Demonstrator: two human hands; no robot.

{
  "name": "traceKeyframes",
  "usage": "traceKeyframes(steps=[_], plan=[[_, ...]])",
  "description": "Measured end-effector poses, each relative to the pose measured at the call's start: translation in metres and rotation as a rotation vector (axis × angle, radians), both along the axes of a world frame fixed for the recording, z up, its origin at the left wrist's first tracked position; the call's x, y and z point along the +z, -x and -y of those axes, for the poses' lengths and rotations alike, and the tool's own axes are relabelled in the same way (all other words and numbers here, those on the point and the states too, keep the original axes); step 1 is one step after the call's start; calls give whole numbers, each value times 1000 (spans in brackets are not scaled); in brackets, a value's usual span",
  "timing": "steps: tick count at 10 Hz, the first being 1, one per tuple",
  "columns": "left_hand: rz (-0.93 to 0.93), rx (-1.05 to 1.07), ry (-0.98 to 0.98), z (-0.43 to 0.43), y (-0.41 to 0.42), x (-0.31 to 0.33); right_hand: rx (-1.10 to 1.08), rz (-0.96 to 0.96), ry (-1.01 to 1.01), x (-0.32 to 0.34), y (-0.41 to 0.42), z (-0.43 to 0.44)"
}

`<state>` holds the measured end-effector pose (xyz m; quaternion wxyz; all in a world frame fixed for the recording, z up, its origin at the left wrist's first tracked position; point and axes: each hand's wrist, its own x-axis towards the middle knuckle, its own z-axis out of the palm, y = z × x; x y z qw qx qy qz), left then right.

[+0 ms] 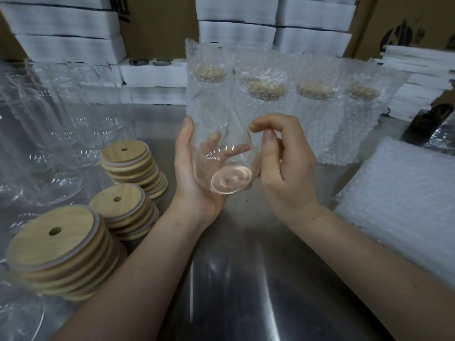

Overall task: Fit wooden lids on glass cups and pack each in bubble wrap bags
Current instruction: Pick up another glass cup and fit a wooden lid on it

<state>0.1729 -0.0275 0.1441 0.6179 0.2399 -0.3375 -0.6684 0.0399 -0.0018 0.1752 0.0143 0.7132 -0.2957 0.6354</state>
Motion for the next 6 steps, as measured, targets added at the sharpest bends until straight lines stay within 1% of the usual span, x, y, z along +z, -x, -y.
traceKeyframes(steps=[1,2,3,4,5,6], plan=[[145,119,55,-6,3,5,-45,115,-230,2,5,1],[350,346,168,-15,9,10,-175,98,-342,14,16,6],[548,512,227,-20,16,9,-335,7,-455,25,35,12],[676,595,253,-21,13,7,-535,-135,-553,33,61,13],[766,628,253,-21,9,5,-699,-272,-667,39,84,11],[760,621,230,-21,7,2,-777,-348,-776,40,98,12]])
